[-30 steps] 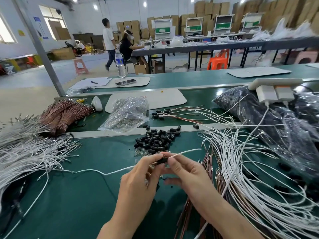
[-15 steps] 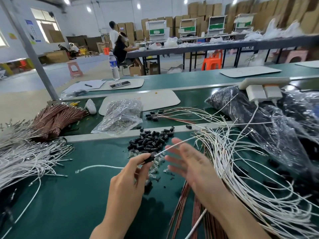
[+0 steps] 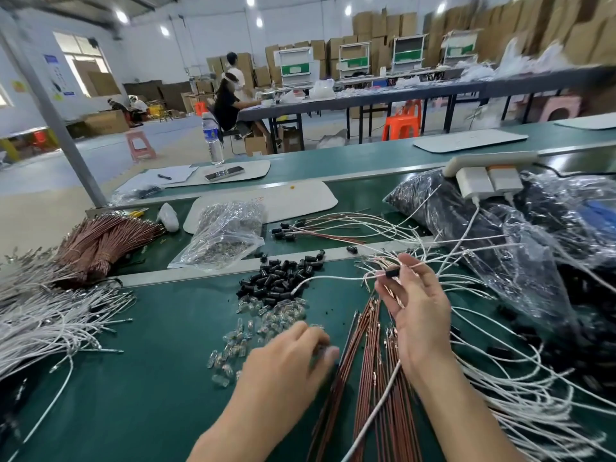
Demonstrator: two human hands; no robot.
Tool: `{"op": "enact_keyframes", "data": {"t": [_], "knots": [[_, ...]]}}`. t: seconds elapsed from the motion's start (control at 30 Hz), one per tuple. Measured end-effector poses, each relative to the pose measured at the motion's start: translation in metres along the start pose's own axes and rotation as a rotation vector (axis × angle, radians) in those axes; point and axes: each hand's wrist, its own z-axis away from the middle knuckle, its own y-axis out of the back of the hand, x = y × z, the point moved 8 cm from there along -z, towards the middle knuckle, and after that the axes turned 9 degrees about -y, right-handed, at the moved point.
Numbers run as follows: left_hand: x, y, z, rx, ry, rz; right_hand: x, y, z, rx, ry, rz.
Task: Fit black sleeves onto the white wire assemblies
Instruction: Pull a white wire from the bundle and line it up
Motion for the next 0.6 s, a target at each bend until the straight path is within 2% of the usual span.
{"op": "enact_keyframes", "data": {"t": [0.07,0.13,0.33,0.5,0.6], "knots": [[0.000,-0.018,-0.008,-0.223,0.087,-0.047,0.000,0.005,-0.003,0.024,0.003,-0.043],[0.005,-0.023,-0.015,-0.316,0.128,-0.057,0.002,0.003,-0.003,0.009,-0.005,-0.041],[0.014,-0.021,-0.024,-0.389,0.203,-0.117,0.008,-0.006,-0.001,-0.053,-0.056,-0.067],[0.005,-0.006,-0.014,-0.348,0.207,0.087,0.011,-0.006,-0.003,-0.055,-0.087,-0.101],[-0.002,0.006,-0.008,-0.333,0.184,0.115,0.010,-0.004,-0.004,-0.049,-0.102,-0.125]]}}
